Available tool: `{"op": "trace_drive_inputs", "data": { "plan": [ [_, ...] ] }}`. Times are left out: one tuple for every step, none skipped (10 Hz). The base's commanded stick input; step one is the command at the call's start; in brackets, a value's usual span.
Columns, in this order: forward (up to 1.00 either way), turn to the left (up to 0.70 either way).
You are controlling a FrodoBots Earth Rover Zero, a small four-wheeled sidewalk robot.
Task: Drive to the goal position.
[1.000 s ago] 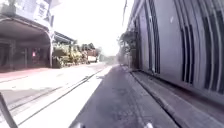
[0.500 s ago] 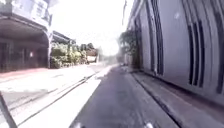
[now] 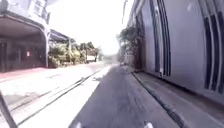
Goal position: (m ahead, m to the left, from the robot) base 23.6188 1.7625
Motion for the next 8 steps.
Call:
{"op": "trace_drive_inputs", "data": {
  "plan": [
    [0.70, 0.00],
    [0.70, 0.00],
    [0.70, 0.01],
    [0.70, 0.35],
    [0.70, 0.35],
    [0.70, 0.35],
    [0.70, 0.35],
    [0.70, 0.32]
  ]
}}
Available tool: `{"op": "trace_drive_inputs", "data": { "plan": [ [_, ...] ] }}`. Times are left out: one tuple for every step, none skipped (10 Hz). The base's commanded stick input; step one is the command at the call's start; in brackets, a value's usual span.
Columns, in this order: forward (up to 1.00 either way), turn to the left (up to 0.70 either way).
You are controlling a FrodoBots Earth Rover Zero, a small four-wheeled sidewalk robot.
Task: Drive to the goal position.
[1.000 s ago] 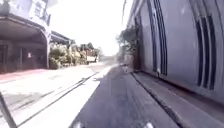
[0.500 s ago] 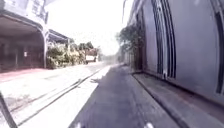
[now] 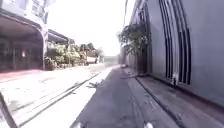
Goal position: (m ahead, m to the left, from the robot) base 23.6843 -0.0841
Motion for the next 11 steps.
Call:
{"op": "trace_drive_inputs", "data": {
  "plan": [
    [0.70, 0.05],
    [0.70, 0.00],
    [0.70, 0.00],
    [0.70, 0.00],
    [0.70, 0.00],
    [0.70, 0.00],
    [0.70, 0.00],
    [0.70, 0.00],
    [0.70, 0.00],
    [0.70, 0.00],
    [0.70, 0.00]
  ]
}}
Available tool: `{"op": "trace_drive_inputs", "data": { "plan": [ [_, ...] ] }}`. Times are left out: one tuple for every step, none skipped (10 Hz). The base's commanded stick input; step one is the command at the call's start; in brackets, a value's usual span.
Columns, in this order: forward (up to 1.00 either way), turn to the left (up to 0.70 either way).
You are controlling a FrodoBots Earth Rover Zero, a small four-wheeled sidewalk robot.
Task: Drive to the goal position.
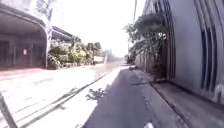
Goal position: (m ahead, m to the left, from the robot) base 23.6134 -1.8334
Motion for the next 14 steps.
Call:
{"op": "trace_drive_inputs", "data": {
  "plan": [
    [0.70, 0.00],
    [0.70, 0.00],
    [0.70, 0.00],
    [0.70, 0.00],
    [0.70, 0.00],
    [0.70, 0.00],
    [0.70, 0.00],
    [0.70, 0.00],
    [0.70, 0.00],
    [0.70, 0.00],
    [0.70, 0.00],
    [0.70, 0.00],
    [0.70, 0.00],
    [0.70, 0.00]
  ]
}}
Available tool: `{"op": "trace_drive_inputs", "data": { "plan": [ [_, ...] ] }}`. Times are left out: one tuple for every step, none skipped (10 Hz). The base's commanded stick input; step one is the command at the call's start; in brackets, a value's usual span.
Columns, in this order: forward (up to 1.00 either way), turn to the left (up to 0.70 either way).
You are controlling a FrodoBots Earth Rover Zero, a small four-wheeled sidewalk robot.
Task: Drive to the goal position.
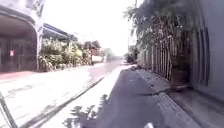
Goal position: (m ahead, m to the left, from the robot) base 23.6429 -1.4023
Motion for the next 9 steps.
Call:
{"op": "trace_drive_inputs", "data": {
  "plan": [
    [0.70, 0.00],
    [0.70, 0.00],
    [0.70, 0.00],
    [0.70, 0.00],
    [0.70, 0.00],
    [0.70, 0.00],
    [0.70, 0.00],
    [0.70, 0.00],
    [0.70, 0.00]
  ]
}}
